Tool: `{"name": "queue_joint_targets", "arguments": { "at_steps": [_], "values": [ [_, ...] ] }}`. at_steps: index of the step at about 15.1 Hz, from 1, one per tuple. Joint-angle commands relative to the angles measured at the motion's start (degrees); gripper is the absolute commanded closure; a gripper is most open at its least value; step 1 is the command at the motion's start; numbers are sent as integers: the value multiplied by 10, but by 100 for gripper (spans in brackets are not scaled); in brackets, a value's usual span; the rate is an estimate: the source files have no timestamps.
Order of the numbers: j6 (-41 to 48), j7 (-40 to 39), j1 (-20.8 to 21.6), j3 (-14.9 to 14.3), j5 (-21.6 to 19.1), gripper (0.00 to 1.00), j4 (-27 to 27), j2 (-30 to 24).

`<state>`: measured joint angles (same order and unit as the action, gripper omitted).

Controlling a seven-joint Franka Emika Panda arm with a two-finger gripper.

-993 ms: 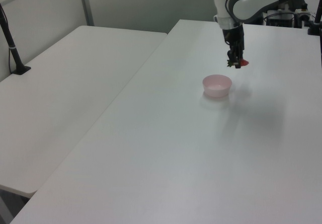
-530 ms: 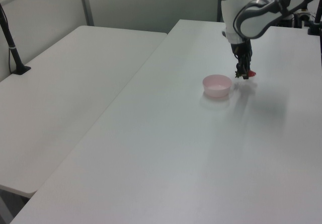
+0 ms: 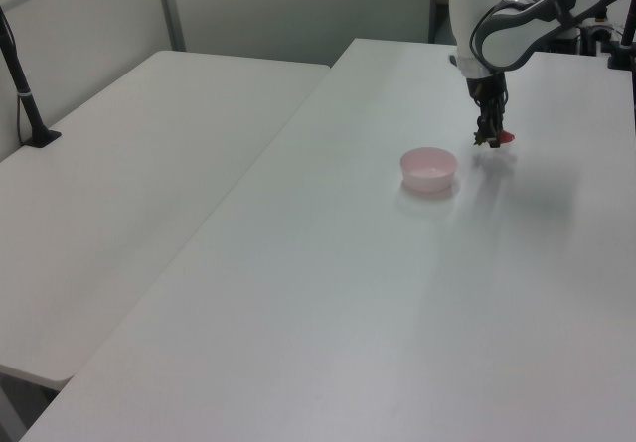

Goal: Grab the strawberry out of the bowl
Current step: 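Carry the strawberry away from the bowl and lower it to the table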

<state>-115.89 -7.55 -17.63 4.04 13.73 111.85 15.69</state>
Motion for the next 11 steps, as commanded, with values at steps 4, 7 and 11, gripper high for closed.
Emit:
{"name": "queue_joint_targets", "arguments": {
  "at_steps": [4,7,11],
  "values": [
    [-56,-26,-29,-2,45,65,16,5],
    [-56,-22,-31,-2,49,15,14,5],
    [-44,-4,-31,-1,42,0,11,-20]
  ]
}}
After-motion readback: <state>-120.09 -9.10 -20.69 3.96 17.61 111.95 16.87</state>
